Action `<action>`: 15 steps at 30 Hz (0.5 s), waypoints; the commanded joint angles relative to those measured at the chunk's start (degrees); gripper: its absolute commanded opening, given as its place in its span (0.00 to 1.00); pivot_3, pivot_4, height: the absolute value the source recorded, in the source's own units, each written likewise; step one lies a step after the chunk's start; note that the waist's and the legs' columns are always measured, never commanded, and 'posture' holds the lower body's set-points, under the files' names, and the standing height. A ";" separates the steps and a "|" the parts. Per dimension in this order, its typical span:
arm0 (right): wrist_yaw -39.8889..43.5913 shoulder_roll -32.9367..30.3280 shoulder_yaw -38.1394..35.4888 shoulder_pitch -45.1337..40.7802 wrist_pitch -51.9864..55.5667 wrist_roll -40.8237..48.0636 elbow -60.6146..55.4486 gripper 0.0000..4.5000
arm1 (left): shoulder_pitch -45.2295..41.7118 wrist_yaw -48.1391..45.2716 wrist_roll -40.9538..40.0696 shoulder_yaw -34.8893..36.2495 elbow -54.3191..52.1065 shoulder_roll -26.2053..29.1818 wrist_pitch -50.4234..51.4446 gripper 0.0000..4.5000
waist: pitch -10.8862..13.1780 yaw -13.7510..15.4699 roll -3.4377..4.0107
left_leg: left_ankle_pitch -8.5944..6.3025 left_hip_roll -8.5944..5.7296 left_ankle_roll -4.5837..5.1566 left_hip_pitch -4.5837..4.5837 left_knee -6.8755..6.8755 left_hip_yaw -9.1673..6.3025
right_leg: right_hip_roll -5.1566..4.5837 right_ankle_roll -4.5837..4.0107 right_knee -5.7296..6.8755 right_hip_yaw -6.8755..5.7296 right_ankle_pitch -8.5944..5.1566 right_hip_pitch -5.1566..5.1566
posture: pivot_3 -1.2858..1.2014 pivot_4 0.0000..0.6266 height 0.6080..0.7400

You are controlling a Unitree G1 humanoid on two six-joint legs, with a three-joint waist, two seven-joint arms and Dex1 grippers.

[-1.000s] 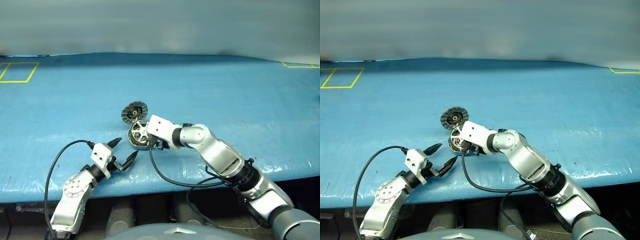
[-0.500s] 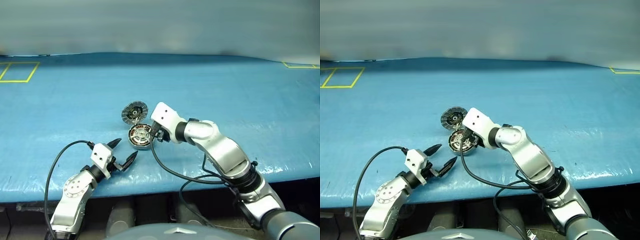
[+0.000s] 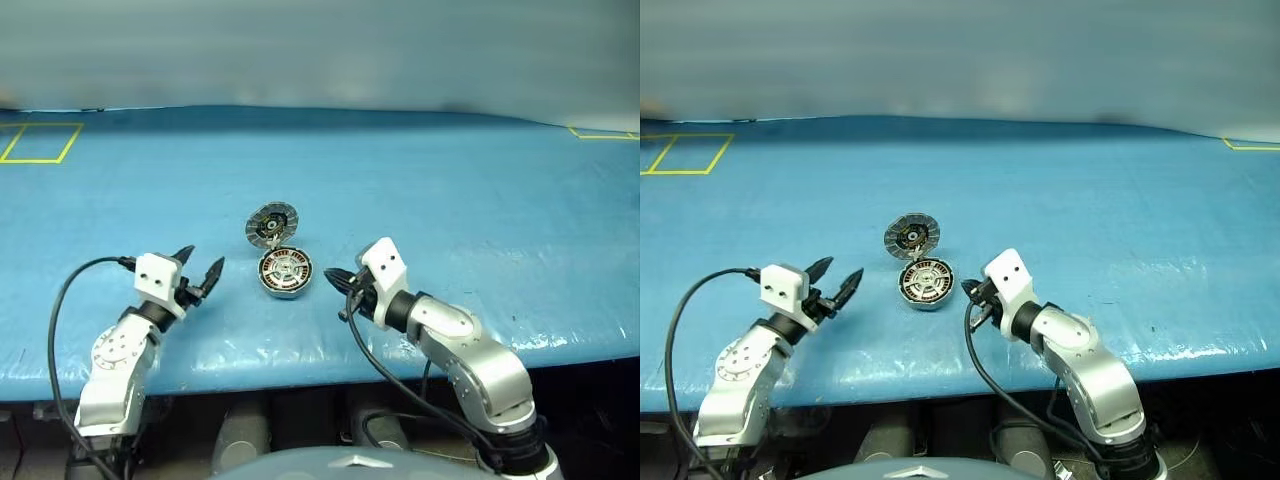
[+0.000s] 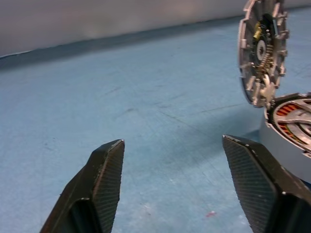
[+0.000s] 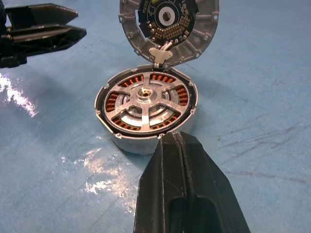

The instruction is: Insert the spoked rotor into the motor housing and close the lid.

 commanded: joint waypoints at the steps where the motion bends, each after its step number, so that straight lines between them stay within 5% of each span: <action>1: -2.17 1.32 0.29 1.93 -3.00 0.74 -2.81 0.00 | -4.65 0.14 0.75 1.25 3.53 1.70 0.07 0.42 | 0.00 -0.03 -0.04 | 0.00 0.00 0.00 0.00 0.01 -0.01 | 0.01 0.00 0.00 -0.01 0.00 0.01 | 0.52 0.24 1.00; 7: -5.20 3.07 1.84 6.67 -12.19 -1.07 -1.44 0.00 | -18.85 -4.01 -1.71 1.46 18.81 1.82 -1.34 0.00 | 0.01 0.32 -0.16 | 0.00 -0.04 0.00 -0.02 0.02 -0.07 | 0.03 0.01 -0.02 -0.09 0.00 0.08 | 0.52 0.24 1.00; 15: -8.38 4.30 5.09 12.51 -21.25 -3.95 1.78 0.00 | -34.15 -25.78 -7.10 -1.29 36.65 2.05 -0.33 0.00 | -0.01 0.00 -0.37 | 0.01 -0.07 0.00 -0.05 0.04 -0.01 | 0.04 0.04 -0.05 -0.12 0.03 0.11 | 0.52 0.24 1.00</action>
